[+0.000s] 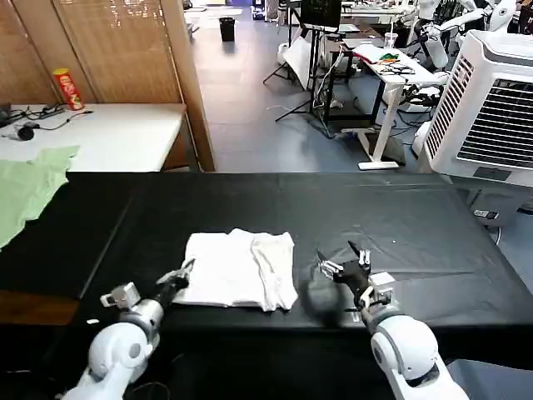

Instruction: Fold and organize the clothes.

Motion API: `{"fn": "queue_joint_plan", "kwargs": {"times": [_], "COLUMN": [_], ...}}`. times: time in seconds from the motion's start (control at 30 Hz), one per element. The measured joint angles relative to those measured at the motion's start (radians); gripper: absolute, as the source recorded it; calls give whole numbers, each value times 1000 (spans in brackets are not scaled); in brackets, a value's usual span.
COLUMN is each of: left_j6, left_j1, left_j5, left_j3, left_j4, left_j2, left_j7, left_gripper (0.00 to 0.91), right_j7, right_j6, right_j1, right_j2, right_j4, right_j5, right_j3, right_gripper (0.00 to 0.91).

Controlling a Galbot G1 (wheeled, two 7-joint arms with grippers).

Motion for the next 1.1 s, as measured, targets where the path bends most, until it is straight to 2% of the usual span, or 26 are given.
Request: {"fn": "queue_joint_plan", "kwargs": {"times": [0.23, 0.47, 0.6, 0.8, 1.03, 1.07, 1.1], "left_j6": [82, 105, 117, 106, 31, 24, 16], "left_j1": [37, 43, 35, 51, 66, 62, 58], "left_j5": [-18, 140, 222, 391, 530, 543, 557], "left_j3": [-97, -242, -272, -200, 25, 67, 103], "left_j4": [-112, -208, -269, -348, -306, -286, -267], "left_j2": [138, 304, 340, 298, 155, 129, 105], "left_j7": [-42, -7, -2, -4, -30, -36, -38], "left_gripper": [0, 0, 0, 0, 0, 254, 878], "right_j7": [0, 1, 1, 1, -3, -4, -4], "right_j6": [2, 7, 7, 12, 13, 10, 7], "right_j1": [2, 3, 3, -11, -20, -21, -21], "right_j2": [1, 13, 19, 21, 34, 34, 34], "right_j4": [3, 1, 2, 1, -1, 4, 7], "right_j5": [-7, -7, -7, -14, -25, -21, -15], "right_j3": [-5, -10, -8, -9, -37, -42, -46], "right_gripper": [878, 878, 878, 878, 878, 878, 878]}}
